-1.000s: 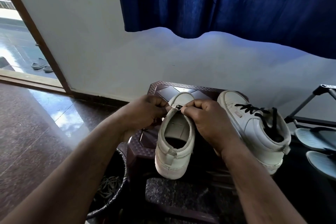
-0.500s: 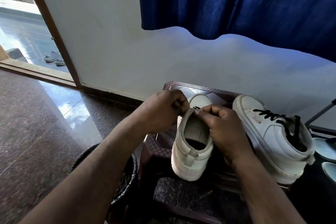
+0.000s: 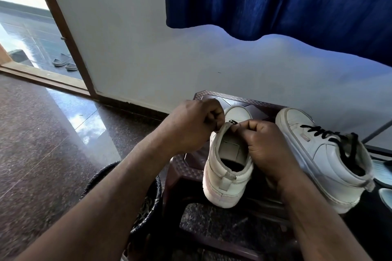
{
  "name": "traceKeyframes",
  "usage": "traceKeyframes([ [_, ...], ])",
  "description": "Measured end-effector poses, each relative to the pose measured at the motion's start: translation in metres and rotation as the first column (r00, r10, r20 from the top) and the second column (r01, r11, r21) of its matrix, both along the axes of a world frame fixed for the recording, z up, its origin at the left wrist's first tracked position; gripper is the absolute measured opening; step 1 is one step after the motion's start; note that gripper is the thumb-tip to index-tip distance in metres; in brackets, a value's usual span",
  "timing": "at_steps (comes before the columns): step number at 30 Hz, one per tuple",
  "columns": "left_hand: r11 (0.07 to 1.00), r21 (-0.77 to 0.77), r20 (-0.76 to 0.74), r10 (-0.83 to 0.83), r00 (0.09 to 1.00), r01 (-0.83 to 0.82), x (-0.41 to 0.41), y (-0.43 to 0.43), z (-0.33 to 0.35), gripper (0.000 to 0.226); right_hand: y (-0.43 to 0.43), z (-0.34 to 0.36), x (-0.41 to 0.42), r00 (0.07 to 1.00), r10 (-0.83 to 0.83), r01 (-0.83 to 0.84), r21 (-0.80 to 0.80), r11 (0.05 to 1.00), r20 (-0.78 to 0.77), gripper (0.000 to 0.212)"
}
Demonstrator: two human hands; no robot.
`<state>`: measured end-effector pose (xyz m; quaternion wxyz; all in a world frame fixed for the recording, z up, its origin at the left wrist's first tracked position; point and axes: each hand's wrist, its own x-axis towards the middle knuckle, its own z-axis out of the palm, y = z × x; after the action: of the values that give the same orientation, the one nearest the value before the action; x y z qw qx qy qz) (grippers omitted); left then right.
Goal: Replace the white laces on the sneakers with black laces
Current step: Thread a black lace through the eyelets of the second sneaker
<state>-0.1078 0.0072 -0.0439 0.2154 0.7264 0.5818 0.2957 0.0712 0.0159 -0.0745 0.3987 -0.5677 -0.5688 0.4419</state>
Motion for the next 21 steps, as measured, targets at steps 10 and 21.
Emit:
traceKeyframes([
  [10, 0.983, -0.178, 0.304, 0.011, 0.952, 0.046, -0.0036, 0.0046, -0.006, 0.017, 0.0, -0.0033, 0.0041, 0.999, -0.044, 0.045, 0.04, 0.998, -0.011, 0.015],
  [21, 0.88, -0.467, 0.636, 0.264, 0.725, 0.089, -0.0013, 0.0069, -0.0095, 0.025, -0.0027, -0.0049, 0.0015, 0.994, -0.075, 0.07, 0.074, 0.995, 0.075, 0.012],
])
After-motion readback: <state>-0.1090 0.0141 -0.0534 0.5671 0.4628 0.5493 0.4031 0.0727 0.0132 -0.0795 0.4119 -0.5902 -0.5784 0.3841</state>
